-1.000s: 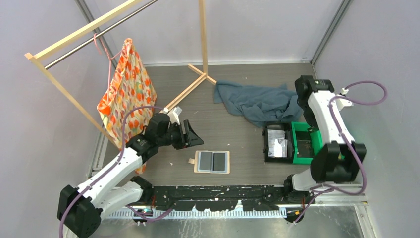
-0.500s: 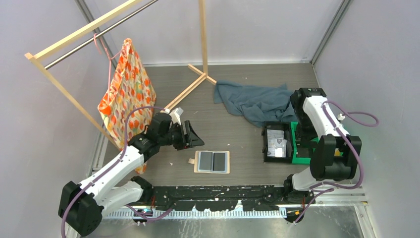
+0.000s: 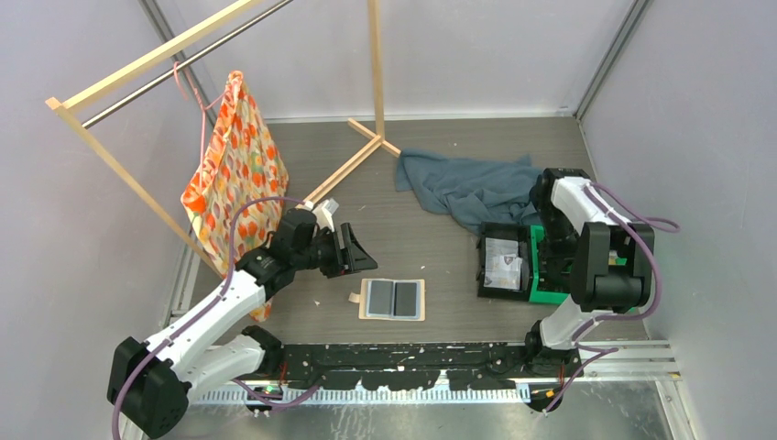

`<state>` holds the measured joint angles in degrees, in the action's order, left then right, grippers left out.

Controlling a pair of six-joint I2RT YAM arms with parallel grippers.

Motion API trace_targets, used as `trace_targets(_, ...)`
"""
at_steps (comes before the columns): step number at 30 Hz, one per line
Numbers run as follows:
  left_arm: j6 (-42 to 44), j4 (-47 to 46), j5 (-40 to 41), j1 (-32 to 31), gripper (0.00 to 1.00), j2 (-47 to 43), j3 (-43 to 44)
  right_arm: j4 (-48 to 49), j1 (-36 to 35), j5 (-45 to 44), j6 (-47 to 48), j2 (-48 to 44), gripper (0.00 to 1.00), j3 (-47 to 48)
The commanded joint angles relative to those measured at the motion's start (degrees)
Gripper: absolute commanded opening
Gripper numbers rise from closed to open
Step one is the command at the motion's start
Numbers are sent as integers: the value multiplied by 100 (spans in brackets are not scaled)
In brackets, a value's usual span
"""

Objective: Take the credit cards out of the card holder
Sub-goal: Place the credit card in the storage box.

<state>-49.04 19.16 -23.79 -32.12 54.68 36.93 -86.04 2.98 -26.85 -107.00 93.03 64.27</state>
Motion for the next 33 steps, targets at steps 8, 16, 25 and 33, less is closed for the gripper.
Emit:
trace_targets(8,17,42,-96,21,59,-123,78,667,127,298,289,389,1,-195)
trace_targets(16,0,94,-82,21,59,-214,60,1313,203,166,1013,248,31,-165)
trace_targets(25,-76,-101,-184,14,59,-111,53,1339,203,-142,1325,-597,41,28)
trace_targets(33,-233,-453,-174,15,59,230,-187,3382,-722,-558,3521,-2639,41,-401)
